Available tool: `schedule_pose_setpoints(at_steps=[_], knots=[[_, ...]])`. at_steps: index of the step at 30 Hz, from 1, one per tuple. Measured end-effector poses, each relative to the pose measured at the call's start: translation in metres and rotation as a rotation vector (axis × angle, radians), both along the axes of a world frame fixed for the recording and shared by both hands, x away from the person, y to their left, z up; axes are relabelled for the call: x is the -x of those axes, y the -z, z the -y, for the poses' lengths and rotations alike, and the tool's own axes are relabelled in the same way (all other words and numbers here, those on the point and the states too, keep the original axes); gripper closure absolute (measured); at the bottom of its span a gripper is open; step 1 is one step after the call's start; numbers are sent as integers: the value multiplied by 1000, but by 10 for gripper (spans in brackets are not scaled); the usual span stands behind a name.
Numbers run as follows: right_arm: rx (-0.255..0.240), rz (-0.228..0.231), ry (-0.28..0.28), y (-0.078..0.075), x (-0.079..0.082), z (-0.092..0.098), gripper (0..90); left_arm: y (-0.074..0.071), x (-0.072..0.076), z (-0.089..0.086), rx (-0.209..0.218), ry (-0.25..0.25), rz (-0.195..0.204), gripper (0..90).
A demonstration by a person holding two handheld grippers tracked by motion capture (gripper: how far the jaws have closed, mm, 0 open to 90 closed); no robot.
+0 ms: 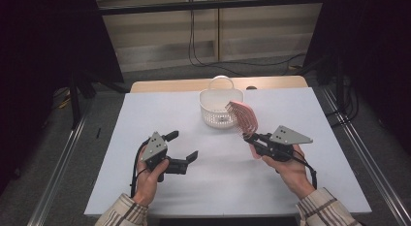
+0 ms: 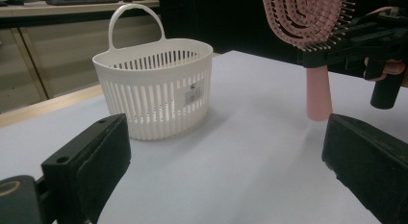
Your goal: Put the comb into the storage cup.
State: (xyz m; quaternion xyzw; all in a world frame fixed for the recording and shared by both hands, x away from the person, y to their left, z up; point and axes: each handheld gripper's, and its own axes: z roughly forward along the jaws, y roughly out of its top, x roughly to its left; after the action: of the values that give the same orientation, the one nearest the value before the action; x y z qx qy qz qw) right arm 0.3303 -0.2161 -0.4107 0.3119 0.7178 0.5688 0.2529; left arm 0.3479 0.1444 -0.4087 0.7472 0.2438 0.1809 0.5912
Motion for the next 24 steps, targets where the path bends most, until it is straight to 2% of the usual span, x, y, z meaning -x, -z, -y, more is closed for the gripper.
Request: schedule_pose_setpoints(at_steps=[3,6,8,10,11,13,17,21,24], knots=[[-27,-7,-19,0,0,0,815,-2,0,-1,38,4,-29,31],[-47,-7,-40,0,0,0,815,-6,1,-3,35,6,-2,31],[-65,-8,-64,1,-1,-1,815,-8,1,-4,52,4,-4,31],[-80,-11,-88,1,-1,-2,815,-11,2,-5,36,3,14,26],[-88,-12,-100,1,-1,-2,815,-12,3,-4,52,5,14,21],[-104,-9,-129,1,-1,-4,815,-15,3,-3,44,11,23,19],[-121,-21,-168,2,0,-7,815,-19,5,3,47,31,34,16],[-123,-26,-198,3,0,-9,815,-23,7,11,40,34,68,14],[-136,-28,-214,3,0,-11,815,-26,8,15,60,44,57,13]])
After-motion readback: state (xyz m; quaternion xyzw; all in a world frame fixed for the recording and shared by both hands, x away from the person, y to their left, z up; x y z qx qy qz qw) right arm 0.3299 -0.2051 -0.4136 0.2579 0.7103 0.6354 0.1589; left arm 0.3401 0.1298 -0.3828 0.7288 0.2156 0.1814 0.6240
